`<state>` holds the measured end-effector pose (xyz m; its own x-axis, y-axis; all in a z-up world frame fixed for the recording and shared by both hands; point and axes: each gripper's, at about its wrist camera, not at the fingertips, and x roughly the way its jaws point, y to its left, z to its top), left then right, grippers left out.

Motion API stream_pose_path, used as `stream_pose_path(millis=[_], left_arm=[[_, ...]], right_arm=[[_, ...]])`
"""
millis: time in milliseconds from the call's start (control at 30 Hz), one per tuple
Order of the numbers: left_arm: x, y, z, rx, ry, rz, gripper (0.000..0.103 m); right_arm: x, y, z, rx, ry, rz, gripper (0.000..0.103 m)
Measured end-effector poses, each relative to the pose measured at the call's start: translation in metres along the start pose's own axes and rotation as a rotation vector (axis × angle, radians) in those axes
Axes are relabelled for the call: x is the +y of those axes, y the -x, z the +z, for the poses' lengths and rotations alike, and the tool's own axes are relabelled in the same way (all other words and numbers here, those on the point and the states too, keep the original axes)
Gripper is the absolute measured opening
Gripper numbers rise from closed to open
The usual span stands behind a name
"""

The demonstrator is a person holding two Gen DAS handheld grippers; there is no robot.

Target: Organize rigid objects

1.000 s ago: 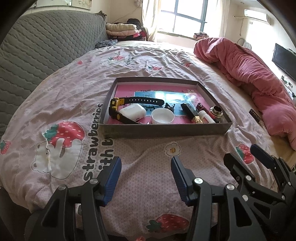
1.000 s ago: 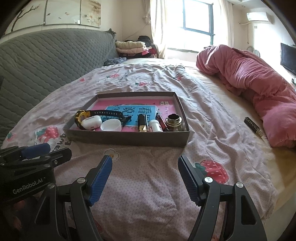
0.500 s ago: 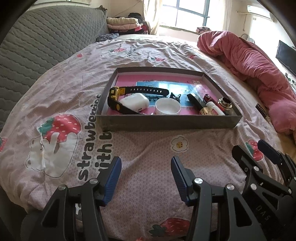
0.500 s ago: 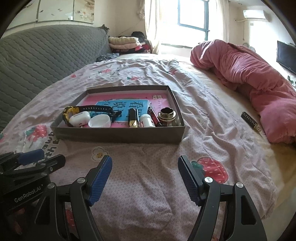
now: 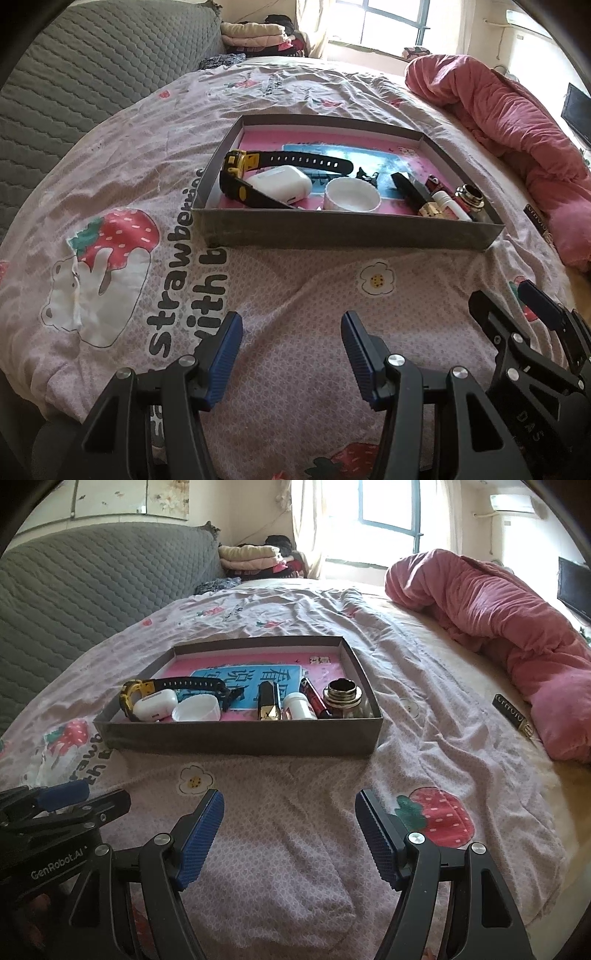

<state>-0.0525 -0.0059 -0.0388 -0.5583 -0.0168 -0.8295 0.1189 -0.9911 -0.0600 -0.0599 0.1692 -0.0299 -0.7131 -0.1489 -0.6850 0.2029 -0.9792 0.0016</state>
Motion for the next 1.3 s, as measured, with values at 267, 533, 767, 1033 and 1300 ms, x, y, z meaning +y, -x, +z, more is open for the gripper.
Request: stream_pose_path(millis=[267,533,767,1033,1300], left_arm=[[0.002,-0.010,-0.001,0.009,0.002,0.010,0.055],[0.004,-0.016,-0.001,0.006,-0.004,0.023,0.055],[0.007,-0.015,-0.001,0.002,0.000,0.019,0.055],[0.007,-0.013,-0.002,0.001,0.001,0.017,0.055],[0.007,-0.013,-0.002,0.002,0.003,0.013,0.055]], right_arm=[[0.001,-0.011,-0.002,0.027,0.005,0.000,0.075],[0.004,-0.015,-0.005,0.033,0.011,0.008,0.075],[0.005,-0.018,-0.007,0.047,0.008,0.017,0.075],[0.007,-0.017,-0.007,0.044,0.010,0.020,0.075],[0.005,-0.018,-0.008,0.049,0.006,0.014,0.075]])
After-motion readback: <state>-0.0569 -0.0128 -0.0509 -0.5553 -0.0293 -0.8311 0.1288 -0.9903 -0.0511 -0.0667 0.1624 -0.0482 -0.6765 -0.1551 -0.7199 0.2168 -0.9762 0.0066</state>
